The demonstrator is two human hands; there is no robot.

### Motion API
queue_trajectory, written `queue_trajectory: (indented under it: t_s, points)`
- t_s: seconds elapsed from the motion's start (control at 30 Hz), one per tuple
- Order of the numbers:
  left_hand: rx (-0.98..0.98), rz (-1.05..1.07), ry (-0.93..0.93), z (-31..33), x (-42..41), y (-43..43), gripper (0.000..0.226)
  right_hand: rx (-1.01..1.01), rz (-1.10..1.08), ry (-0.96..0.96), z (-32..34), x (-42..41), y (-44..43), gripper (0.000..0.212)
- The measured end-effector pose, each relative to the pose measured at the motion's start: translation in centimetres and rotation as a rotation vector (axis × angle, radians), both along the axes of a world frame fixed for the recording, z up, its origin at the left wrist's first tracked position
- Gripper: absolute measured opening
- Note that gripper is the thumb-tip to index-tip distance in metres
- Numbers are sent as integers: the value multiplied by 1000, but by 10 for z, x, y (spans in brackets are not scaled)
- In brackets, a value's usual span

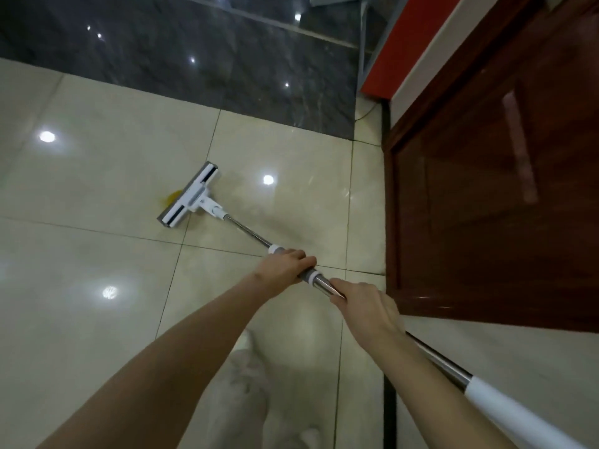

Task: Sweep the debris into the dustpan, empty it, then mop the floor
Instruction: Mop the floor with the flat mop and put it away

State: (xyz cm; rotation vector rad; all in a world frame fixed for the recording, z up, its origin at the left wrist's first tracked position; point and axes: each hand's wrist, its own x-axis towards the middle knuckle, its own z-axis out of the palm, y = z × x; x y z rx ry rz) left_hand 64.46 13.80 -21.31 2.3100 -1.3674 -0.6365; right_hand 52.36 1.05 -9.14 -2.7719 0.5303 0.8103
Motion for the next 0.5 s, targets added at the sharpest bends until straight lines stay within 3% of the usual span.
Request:
queue_trajectory:
  t_s: [0.27, 0.5]
  points:
    - [13, 19, 32, -35, -6, 15, 23, 112, -102, 67, -17, 7, 19, 20]
    - [44, 225, 172, -50, -31, 12, 31, 312, -126, 150, -31, -10, 0, 41]
